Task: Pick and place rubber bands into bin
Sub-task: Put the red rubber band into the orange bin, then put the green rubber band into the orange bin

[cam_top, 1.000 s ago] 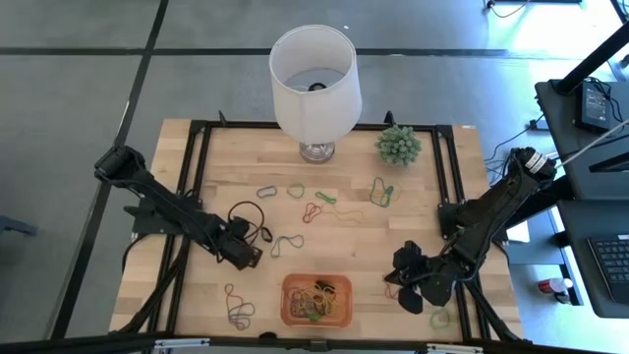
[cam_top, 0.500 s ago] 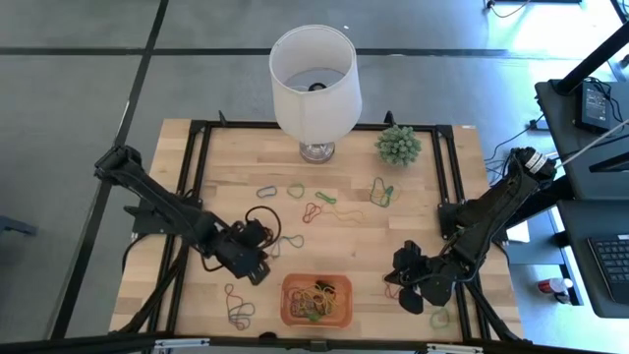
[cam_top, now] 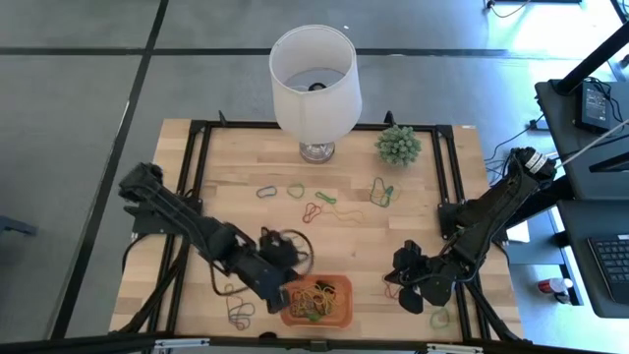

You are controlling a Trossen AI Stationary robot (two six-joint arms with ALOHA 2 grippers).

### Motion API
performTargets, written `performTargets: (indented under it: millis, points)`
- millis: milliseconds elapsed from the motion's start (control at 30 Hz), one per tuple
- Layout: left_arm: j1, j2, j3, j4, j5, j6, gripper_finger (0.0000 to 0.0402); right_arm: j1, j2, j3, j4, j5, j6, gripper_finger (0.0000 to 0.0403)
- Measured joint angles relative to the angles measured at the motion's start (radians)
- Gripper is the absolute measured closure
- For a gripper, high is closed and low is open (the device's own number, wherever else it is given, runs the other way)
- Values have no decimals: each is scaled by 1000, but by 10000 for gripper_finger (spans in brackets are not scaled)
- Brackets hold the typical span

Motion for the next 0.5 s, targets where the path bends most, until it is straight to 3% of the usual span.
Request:
performTargets:
  millis: [233, 500]
  points:
    - [0, 182, 261, -178, 48, 69, 400, 0, 0, 0, -1, 1, 1, 396]
    - [19, 249, 263, -334, 80, 7, 400, 0, 0, 0, 1, 1, 4, 396]
